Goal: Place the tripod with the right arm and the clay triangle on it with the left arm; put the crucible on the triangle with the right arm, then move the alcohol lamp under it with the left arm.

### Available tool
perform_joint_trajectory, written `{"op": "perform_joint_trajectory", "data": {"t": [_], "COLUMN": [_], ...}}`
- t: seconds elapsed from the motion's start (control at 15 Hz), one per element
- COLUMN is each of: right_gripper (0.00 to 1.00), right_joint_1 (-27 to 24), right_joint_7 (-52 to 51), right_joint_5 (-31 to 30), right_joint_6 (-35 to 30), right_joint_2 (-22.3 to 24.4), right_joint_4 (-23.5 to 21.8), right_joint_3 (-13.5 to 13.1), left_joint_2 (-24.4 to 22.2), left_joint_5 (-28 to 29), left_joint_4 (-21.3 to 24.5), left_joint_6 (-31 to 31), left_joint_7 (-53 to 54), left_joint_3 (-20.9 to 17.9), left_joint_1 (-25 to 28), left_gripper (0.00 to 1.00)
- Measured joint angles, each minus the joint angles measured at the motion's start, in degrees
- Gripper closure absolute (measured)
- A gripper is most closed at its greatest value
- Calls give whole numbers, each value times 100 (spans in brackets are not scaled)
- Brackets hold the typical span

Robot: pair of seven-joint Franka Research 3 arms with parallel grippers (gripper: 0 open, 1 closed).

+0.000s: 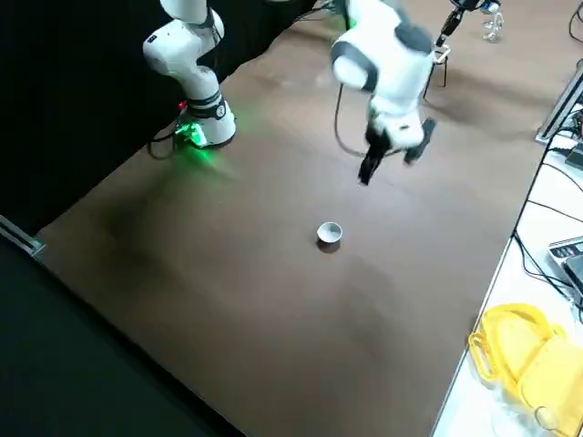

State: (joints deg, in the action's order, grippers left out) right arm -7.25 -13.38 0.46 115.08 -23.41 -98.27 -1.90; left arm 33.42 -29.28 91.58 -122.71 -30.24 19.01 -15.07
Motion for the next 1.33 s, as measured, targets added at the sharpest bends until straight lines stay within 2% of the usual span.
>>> {"op": "perform_joint_trajectory", "data": {"t": [0.07,0.27,0.6,0.73,1.2,1.27,1.33], "right_gripper": [23,44,47,51,57,60,60], "right_joint_1": [-187,-547,-799,-921,-993,-997,-998], "right_joint_7": [-164,-325,-775,-880,-901,-901,-901], "right_joint_5": [0,0,7,12,24,25,27], "right_joint_6": [92,267,1031,1143,1142,1141,1142], "right_joint_2": [-13,-265,-906,-1062,-1184,-1202,-1221], "right_joint_4": [-141,-332,-353,-350,-346,-347,-346], "right_joint_3": [-1,4,7,6,9,9,10], "left_joint_2": [-1,-1,-1,-1,71,79,82], "left_joint_5": [0,0,12,63,105,105,106], "left_joint_4": [-1,-2,-2,0,4,4,4], "left_joint_6": [180,428,462,464,434,428,426], "left_joint_7": [0,0,19,33,57,64,69], "left_joint_3": [-3,-26,-45,-46,-48,-48,-48], "left_joint_1": [25,81,86,86,79,79,79], "left_gripper": [87,87,87,87,86,85,78]}}
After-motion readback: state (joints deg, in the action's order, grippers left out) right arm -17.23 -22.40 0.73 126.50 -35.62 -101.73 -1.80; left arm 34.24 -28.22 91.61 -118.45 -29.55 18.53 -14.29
